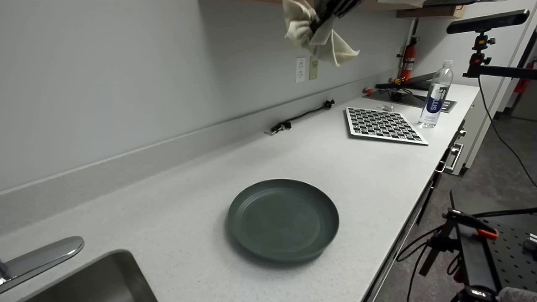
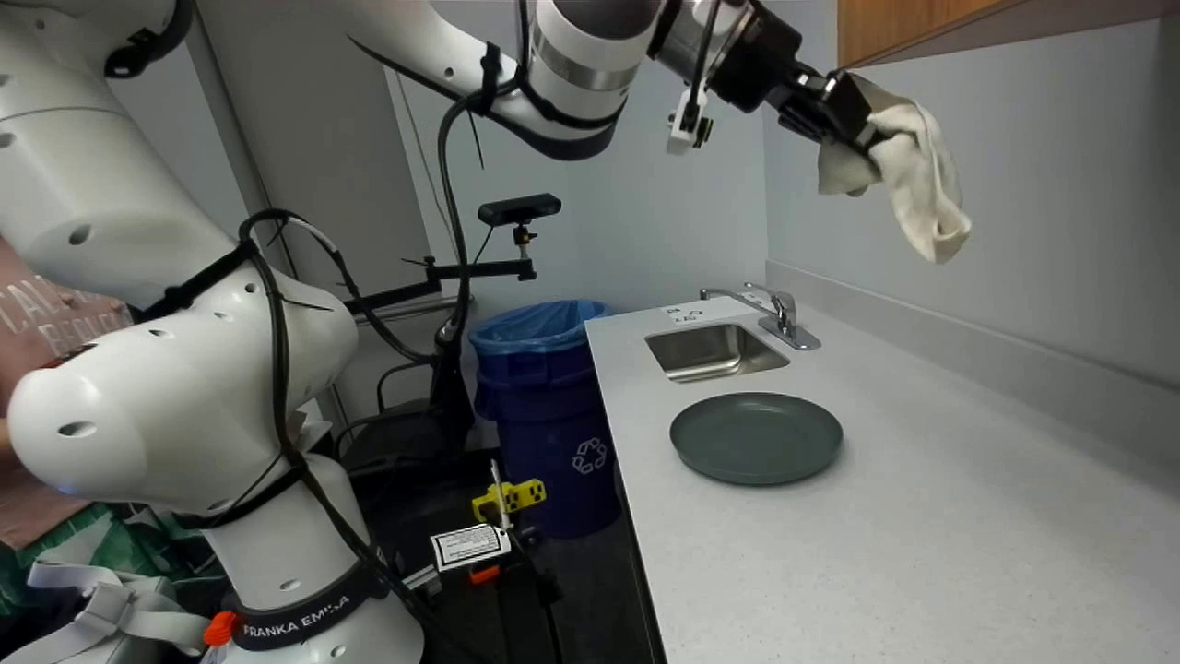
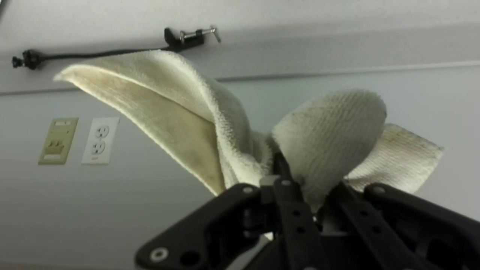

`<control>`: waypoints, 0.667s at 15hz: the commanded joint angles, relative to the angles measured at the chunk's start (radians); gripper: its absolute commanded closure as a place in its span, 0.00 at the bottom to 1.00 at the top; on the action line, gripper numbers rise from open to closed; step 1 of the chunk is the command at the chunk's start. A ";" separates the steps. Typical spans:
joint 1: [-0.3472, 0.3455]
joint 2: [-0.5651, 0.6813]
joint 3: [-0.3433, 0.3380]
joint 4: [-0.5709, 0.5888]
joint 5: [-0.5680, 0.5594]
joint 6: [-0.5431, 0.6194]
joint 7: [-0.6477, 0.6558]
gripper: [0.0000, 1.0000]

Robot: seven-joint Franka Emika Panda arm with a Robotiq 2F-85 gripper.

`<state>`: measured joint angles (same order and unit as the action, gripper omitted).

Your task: Pick the cloth and move it to the right on the counter

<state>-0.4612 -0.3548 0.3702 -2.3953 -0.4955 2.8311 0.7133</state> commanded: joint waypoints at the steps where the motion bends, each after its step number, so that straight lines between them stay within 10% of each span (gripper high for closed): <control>1: 0.148 0.139 -0.129 0.036 0.138 -0.034 -0.166 0.98; 10: 0.342 0.256 -0.319 0.033 0.433 -0.245 -0.417 0.98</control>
<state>-0.1620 -0.1133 0.0989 -2.3842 -0.1226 2.6657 0.3531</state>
